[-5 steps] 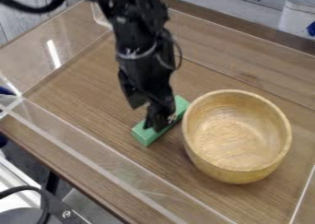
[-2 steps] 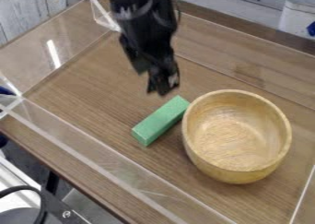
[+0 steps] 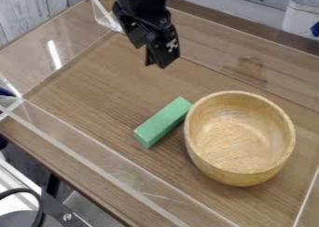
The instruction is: Remove the green block from inside the brown bowl and put it on the table
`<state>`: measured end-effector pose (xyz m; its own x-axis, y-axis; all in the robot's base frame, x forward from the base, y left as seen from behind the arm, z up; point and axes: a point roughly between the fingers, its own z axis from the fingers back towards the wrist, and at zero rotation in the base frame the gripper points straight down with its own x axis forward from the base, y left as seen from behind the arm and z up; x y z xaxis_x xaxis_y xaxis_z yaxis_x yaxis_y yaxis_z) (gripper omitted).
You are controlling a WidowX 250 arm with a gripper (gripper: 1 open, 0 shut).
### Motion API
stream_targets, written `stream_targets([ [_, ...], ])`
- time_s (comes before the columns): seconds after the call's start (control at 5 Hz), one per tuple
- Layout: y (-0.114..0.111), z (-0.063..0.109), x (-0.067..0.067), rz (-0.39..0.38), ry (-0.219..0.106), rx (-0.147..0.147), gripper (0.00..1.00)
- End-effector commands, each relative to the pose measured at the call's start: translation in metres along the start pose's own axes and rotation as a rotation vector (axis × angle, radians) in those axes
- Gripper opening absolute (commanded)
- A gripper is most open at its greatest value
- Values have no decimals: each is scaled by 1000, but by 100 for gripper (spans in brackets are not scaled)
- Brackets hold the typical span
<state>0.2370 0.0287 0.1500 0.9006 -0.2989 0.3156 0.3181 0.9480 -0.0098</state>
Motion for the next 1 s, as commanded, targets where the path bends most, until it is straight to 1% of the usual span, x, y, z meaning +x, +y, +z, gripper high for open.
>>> stream_targets([
  [0.0,0,7,-1,25,-16,42,100],
  [0.2,3,-6,3,-10,0,13,100],
  [0.4,7,-14,9,-46,3,-13,100],
  [0.8,8,-6,4,19,18,-43,100],
])
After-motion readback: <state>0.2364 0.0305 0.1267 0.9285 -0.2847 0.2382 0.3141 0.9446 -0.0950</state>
